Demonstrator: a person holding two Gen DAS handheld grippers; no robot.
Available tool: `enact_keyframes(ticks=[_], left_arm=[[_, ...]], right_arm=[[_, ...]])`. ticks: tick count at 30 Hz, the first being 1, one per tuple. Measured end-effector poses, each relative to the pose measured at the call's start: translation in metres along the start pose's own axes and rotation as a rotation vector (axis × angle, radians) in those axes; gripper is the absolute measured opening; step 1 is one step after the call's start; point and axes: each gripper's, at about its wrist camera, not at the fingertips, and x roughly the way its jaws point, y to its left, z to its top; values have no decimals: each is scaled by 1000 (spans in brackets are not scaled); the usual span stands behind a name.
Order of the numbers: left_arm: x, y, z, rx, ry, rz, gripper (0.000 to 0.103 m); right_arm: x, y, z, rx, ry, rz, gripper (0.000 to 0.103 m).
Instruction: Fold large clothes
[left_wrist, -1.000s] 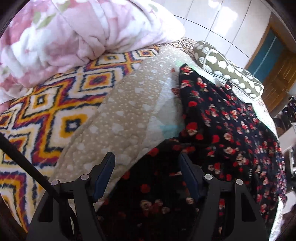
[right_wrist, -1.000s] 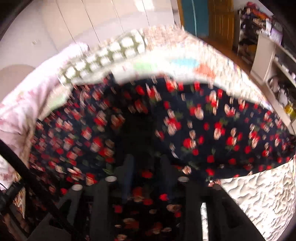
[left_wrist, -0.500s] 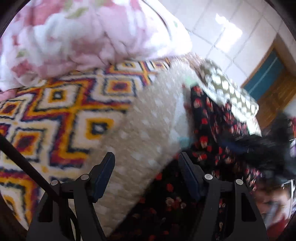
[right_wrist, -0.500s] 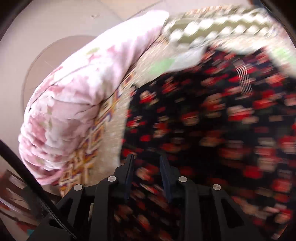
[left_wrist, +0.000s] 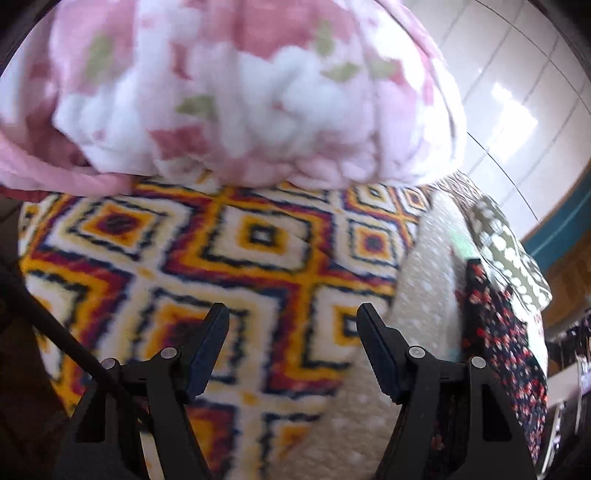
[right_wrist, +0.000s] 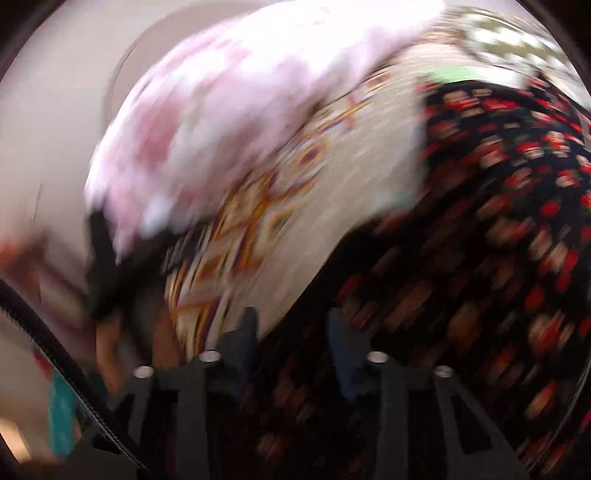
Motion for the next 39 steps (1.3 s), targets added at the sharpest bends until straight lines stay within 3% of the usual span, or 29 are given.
enact_keyframes(ticks=[4, 6, 8, 9, 13, 17, 19, 20, 24, 28, 35, 38, 39], left_arm=[[1, 13, 2, -29, 0, 4, 70], [1, 14, 1, -27, -2, 13, 70], [0, 15, -1, -16, -3, 14, 70], [0, 13, -1, -6, -4, 11, 70], [-5, 8, -2, 11, -12, -3, 70], [-6, 10, -2, -4, -12, -21, 70], [-5, 10, -2, -12, -4, -29, 70], [-4, 10, -2, -13, -1, -31, 70], [-6, 7, -2, -5, -5, -33, 70], [-9, 3, -2, 2, -13, -37, 70], [-26, -39, -25, 118, -24, -60, 70], [-35, -71, -50, 214, -11, -77, 70], [-37, -82, -59, 244, 0, -91, 70]], right_arm=[[38, 52, -53, -203, 117, -78, 63], [51, 68, -74, -343, 88, -222, 65], [63, 78, -89, -463, 85, -354, 58], [64, 78, -89, -464, 80, -378, 46], [46, 59, -71, -259, 74, -245, 17], [49, 59, -82, -115, 154, -18, 16], [63, 65, -101, -88, 260, 115, 2], [77, 72, -115, -87, 325, 168, 2], [107, 97, -151, -234, 424, 102, 3], [82, 88, -142, -242, 342, 42, 3], [-16, 29, -128, -71, 103, -117, 5], [-65, -2, -132, 26, -19, -195, 23], [-82, -15, -135, 62, -60, -223, 36]])
